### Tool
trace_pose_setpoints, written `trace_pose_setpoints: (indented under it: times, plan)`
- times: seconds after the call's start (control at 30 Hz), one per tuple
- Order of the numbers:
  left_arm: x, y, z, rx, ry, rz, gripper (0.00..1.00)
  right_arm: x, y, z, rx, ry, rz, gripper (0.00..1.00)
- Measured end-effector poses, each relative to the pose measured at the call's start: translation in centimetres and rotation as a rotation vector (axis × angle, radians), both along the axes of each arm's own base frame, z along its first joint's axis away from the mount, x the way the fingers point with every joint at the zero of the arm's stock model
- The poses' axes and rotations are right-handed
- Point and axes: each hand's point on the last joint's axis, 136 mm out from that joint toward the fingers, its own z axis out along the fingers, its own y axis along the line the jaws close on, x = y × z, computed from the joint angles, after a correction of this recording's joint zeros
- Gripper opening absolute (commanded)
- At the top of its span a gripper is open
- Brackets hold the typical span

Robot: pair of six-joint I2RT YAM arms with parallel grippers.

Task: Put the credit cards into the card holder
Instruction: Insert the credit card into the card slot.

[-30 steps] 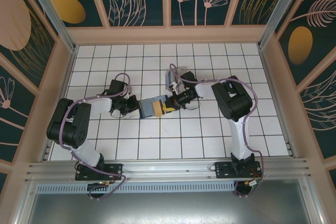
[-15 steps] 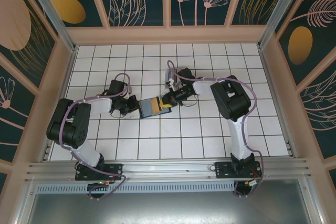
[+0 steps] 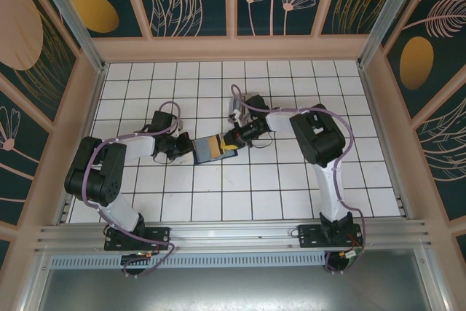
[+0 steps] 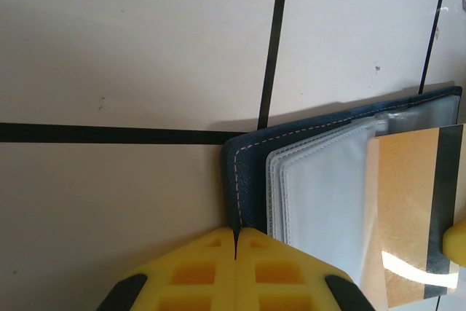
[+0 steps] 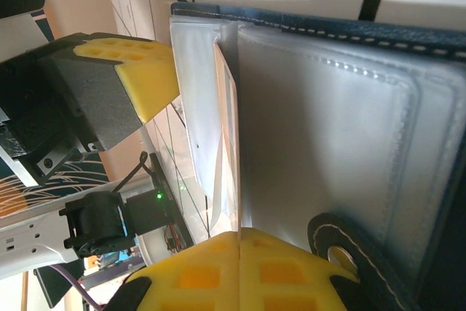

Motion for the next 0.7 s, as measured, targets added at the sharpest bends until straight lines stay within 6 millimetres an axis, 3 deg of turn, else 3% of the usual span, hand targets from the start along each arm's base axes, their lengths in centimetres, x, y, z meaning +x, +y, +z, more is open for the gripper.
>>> trace_pose_setpoints:
  times: [0.43,0.7]
  plan:
    - [0.0,0.0,0.0,-0.007,-0.002,0.004,0.06,-1.3,2.9,-0.5,-0.002,-0.016,0.027,0.03]
    - [-0.1,-0.1,0.0,-0.010,-0.002,0.003,0.06,-1.2,3.3,-0.8,-0.021,-0.022,0.014,0.14]
